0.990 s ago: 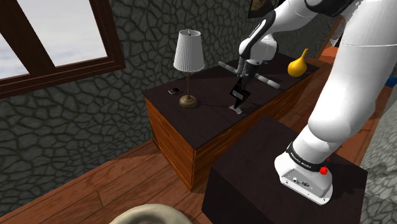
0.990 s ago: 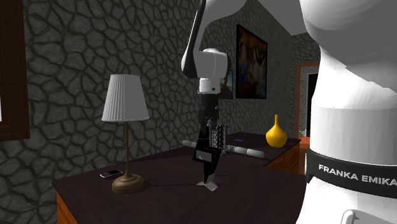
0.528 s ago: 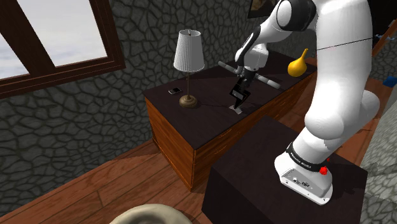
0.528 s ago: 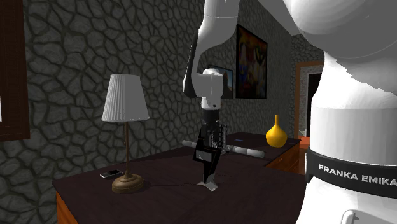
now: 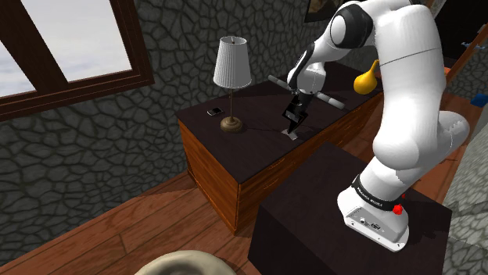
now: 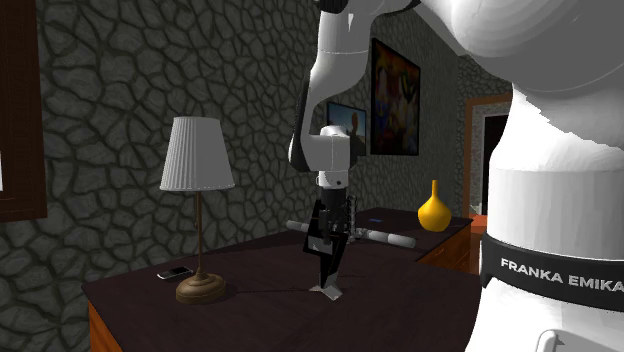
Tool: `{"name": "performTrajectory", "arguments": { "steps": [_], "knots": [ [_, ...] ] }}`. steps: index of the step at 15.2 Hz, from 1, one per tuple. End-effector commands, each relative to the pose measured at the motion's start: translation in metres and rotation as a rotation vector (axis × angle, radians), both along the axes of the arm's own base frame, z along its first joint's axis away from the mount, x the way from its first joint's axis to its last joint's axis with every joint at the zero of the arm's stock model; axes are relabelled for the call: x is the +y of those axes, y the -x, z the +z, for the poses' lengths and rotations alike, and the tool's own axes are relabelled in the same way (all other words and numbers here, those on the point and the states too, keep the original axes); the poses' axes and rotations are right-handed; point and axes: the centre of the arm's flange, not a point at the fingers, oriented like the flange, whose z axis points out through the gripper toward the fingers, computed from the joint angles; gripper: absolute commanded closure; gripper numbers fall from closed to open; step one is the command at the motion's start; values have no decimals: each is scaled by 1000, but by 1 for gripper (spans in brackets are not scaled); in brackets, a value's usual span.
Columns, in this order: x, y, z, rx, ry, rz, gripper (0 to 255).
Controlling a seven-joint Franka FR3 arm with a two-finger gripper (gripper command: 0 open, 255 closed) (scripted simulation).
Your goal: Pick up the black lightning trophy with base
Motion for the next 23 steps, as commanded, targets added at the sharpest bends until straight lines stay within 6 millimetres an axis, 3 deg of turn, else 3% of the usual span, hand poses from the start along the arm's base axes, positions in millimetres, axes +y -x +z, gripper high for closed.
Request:
{"name": "performTrajectory", "arguments": {
  "steps": [1, 2, 3, 12, 23],
  "knots": [
    [0, 1, -8, 0, 0, 0, 0],
    [0, 1, -8, 0, 0, 0, 0],
    [0, 1, -9, 0, 0, 0, 255],
    [0, 1, -8, 0, 0, 0, 255],
    [0, 1, 50, 0, 0, 0, 255]
  ]
}}
